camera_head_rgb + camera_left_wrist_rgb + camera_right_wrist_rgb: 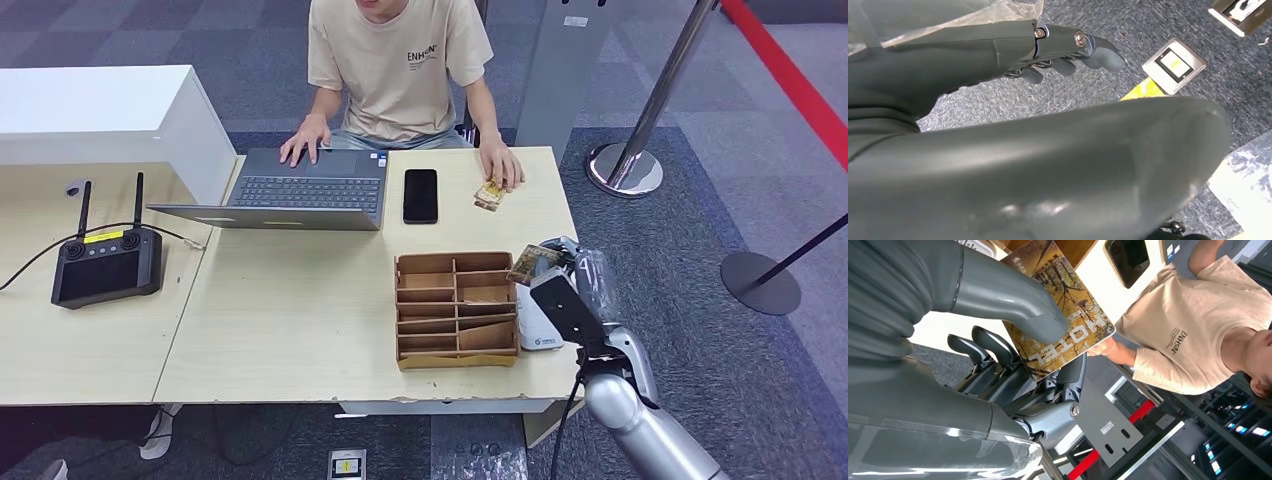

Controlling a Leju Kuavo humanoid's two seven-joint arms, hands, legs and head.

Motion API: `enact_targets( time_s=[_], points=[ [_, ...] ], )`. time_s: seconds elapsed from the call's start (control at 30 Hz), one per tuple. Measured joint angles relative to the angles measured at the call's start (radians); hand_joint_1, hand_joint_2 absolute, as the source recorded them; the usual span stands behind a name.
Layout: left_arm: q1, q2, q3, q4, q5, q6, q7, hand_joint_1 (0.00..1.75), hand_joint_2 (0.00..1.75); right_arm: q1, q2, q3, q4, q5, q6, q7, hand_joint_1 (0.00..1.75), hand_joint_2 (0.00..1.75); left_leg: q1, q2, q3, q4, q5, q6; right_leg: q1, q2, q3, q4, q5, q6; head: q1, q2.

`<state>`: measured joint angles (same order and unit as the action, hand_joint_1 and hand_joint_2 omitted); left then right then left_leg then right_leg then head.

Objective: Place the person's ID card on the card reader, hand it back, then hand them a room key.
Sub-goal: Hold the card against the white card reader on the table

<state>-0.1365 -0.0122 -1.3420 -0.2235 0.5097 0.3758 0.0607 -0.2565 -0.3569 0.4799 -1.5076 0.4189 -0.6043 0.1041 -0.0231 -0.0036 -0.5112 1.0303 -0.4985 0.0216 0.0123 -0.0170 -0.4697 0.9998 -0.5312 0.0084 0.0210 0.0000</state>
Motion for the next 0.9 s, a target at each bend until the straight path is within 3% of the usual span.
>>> enact_targets(
  time_s=[0.73,0.8,0.9],
  points=[
    [0.000,0.000,0.000,0.000,-0.001,0.000,0.001,0.00,0.00,0.000,0.000,-0.013,0.001,-0.012,0.007,-0.005,1.75,1.75,0.000,0.000,0.000,0.000,0.000,0.000,0.000,0.000,0.000,0.000,0.000,0.000,0.000,0.000],
    [-0.002,-0.001,0.000,0.000,-0.009,-0.002,0.006,0.00,0.00,-0.019,0.000,-0.020,0.042,-0.111,0.056,-0.055,1.75,1.75,0.000,0.000,-0.001,0.000,0.000,0.000,0.000,0.000,-0.001,0.000,0.000,0.000,0.000,0.000],
    [-0.011,-0.005,0.000,0.000,-0.028,-0.006,0.017,0.00,0.00,-0.085,-0.003,-0.061,0.231,-0.438,0.177,-0.243,1.75,1.75,0.000,-0.002,-0.002,0.000,0.001,0.000,0.000,-0.002,-0.001,0.000,0.000,0.000,0.000,0.000]
  ],
)
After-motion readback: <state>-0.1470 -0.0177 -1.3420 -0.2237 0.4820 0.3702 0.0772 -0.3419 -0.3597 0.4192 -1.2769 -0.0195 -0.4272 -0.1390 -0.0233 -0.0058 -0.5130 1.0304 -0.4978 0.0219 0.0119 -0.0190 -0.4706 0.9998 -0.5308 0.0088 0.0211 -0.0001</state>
